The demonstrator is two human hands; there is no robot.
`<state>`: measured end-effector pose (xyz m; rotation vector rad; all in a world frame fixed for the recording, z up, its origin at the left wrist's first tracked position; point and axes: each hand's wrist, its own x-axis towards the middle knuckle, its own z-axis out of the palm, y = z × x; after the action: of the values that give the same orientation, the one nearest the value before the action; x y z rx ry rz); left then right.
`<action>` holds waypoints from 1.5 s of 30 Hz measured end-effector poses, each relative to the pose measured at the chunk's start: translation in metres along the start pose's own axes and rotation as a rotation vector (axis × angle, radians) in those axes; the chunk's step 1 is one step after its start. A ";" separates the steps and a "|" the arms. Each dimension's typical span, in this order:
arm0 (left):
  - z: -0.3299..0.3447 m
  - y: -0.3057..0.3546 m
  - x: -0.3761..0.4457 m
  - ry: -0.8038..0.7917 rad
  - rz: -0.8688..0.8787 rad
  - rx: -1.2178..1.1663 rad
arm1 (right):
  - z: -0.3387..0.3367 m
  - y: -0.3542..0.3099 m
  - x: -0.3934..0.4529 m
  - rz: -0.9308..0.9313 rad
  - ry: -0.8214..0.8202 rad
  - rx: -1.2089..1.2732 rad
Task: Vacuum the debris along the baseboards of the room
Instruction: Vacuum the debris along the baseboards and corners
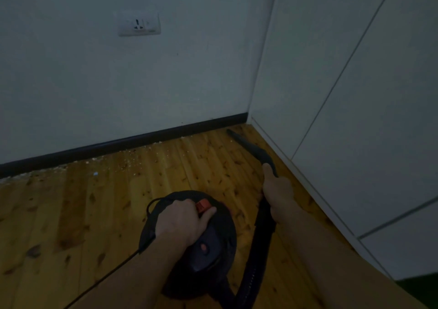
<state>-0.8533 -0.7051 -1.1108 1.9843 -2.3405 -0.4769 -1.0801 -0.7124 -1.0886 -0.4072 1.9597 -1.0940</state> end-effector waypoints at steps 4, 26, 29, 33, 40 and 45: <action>-0.001 0.005 -0.009 -0.029 -0.007 0.034 | -0.015 0.003 -0.009 0.002 0.021 -0.006; 0.015 -0.004 -0.087 -0.127 0.003 -0.033 | -0.047 0.033 -0.098 -0.009 -0.094 -0.041; 0.013 -0.008 -0.091 -0.118 -0.026 -0.066 | -0.047 0.031 -0.105 -0.003 -0.109 -0.052; 0.011 -0.011 -0.093 -0.098 -0.027 -0.077 | -0.038 0.030 -0.104 0.002 -0.151 -0.079; 0.014 -0.019 -0.085 -0.062 -0.019 -0.075 | -0.017 0.027 -0.093 -0.017 -0.115 -0.039; 0.015 -0.023 -0.080 -0.056 -0.038 -0.112 | -0.013 0.016 -0.088 -0.050 -0.077 0.021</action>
<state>-0.8196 -0.6276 -1.1177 1.9931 -2.2566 -0.6581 -1.0356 -0.6418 -1.0530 -0.4823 1.8780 -1.1137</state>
